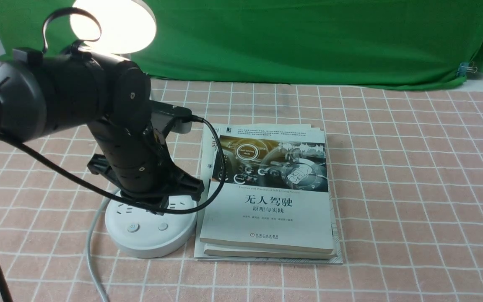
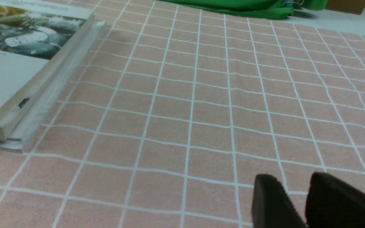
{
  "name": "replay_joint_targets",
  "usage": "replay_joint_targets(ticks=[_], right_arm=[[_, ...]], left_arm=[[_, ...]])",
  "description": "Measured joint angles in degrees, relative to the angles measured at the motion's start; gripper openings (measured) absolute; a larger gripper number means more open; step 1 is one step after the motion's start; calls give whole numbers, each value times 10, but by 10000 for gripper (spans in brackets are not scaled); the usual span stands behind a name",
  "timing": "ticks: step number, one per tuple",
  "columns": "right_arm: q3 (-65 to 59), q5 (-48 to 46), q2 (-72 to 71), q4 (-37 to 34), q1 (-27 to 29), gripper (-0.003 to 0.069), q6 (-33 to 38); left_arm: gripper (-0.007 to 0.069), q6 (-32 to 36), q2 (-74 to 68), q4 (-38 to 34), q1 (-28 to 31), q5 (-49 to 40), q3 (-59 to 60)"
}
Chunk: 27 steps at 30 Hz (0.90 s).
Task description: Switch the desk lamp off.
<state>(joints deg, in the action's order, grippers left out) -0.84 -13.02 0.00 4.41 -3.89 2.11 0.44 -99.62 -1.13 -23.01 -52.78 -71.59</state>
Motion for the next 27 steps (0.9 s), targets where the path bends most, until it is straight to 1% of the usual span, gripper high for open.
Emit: replay_joint_targets(ticks=[11, 17, 23, 27], right_arm=[[0, 0, 0, 0, 0, 240, 0], [0, 0, 0, 0, 0, 240, 0], [0, 0, 0, 0, 0, 240, 0], [0, 0, 0, 0, 0, 240, 0]], left_arm=[[0, 0, -57, 0, 0, 11, 0], [0, 0, -57, 0, 0, 12, 0], [0, 0, -24, 0, 0, -10, 0], [0, 0, 44, 0, 0, -16, 17]])
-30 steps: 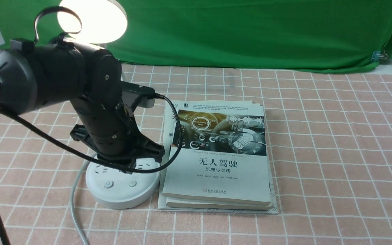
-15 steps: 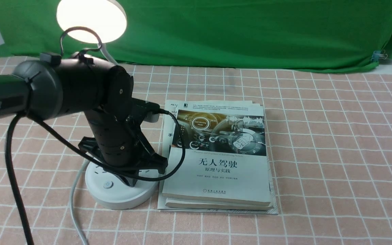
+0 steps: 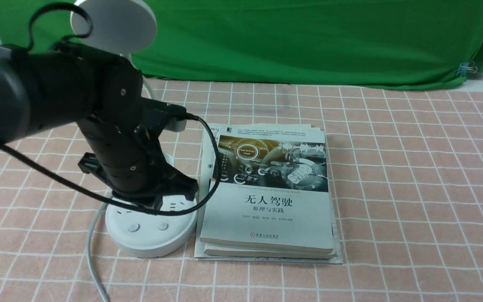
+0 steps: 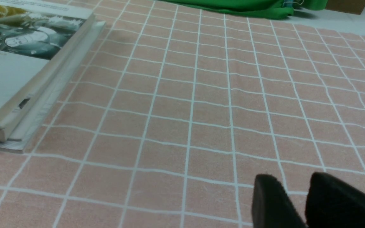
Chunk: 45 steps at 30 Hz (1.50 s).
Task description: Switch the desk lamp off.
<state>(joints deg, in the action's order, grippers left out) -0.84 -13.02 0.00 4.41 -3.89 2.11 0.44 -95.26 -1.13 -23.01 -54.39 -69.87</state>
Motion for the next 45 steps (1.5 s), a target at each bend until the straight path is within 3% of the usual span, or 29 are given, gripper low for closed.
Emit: replay_joint_targets(ticks=[8, 14, 18, 24, 36, 40, 45], right_arm=[[0, 0, 0, 0, 0, 240, 0], [0, 0, 0, 0, 0, 240, 0], [0, 0, 0, 0, 0, 240, 0], [0, 0, 0, 0, 0, 240, 0], [0, 0, 0, 0, 0, 240, 0], [0, 0, 0, 0, 0, 240, 0], [0, 0, 0, 0, 0, 240, 0]], left_arm=[[0, -8, 219, -40, 0, 84, 170], [0, 1, 421, -113, 0, 288, 379], [0, 4, 508, -122, 0, 361, 461], [0, 13, 588, -88, 0, 374, 525], [0, 41, 595, -57, 0, 378, 532], [0, 49, 623, -38, 7, 417, 551], [0, 65, 751, -36, 81, 478, 617]])
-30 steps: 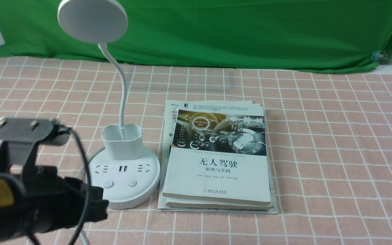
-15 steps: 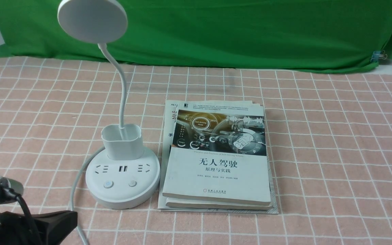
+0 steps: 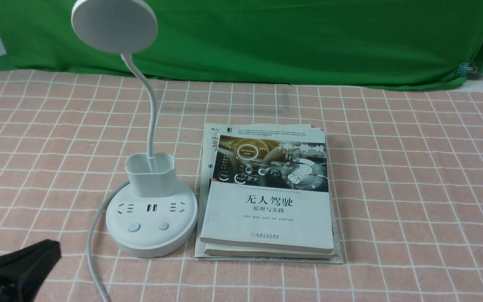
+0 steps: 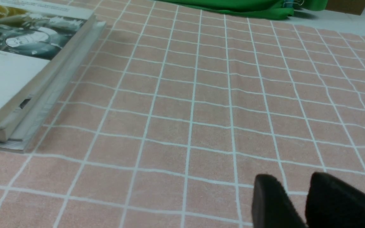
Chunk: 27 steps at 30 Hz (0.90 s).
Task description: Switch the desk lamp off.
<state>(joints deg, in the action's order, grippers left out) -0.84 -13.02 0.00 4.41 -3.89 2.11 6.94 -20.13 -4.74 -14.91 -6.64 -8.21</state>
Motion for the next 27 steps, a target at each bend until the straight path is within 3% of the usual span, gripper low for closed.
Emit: replay_joint_targets(ticks=[6, 11, 27], right_arm=[[0, 0, 0, 0, 0, 240, 0], [0, 0, 0, 0, 0, 240, 0], [0, 0, 0, 1, 0, 240, 0]], left_arm=[[1, 12, 140, -14, 117, 1, 71], [1, 13, 196, -28, 174, -10, 86], [1, 13, 202, -60, 161, -90, 86]])
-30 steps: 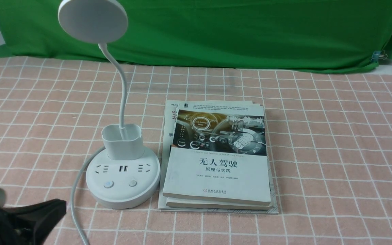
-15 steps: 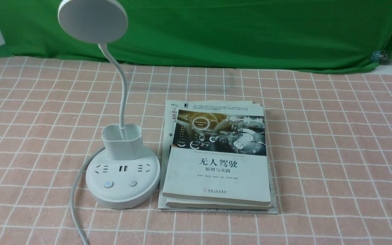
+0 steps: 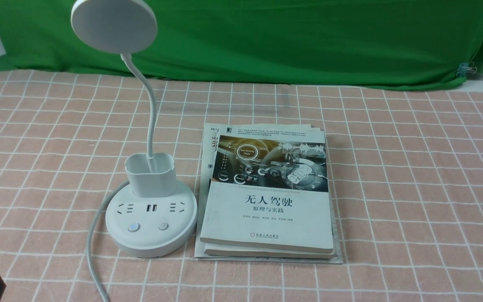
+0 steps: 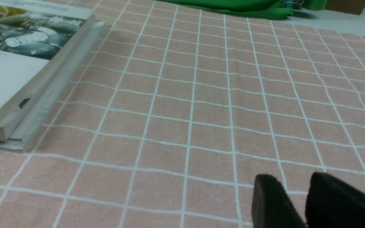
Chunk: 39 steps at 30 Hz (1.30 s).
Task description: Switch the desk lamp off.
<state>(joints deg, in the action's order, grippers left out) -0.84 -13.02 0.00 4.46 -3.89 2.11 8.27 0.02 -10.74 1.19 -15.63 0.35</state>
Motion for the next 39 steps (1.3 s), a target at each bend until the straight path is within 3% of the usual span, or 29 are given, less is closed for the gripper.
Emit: replay_joint_targets(ticks=[39], right_arm=[[0, 0, 0, 0, 0, 240, 0]], left_arm=[[2, 0, 0, -2, -2, -12, 0]])
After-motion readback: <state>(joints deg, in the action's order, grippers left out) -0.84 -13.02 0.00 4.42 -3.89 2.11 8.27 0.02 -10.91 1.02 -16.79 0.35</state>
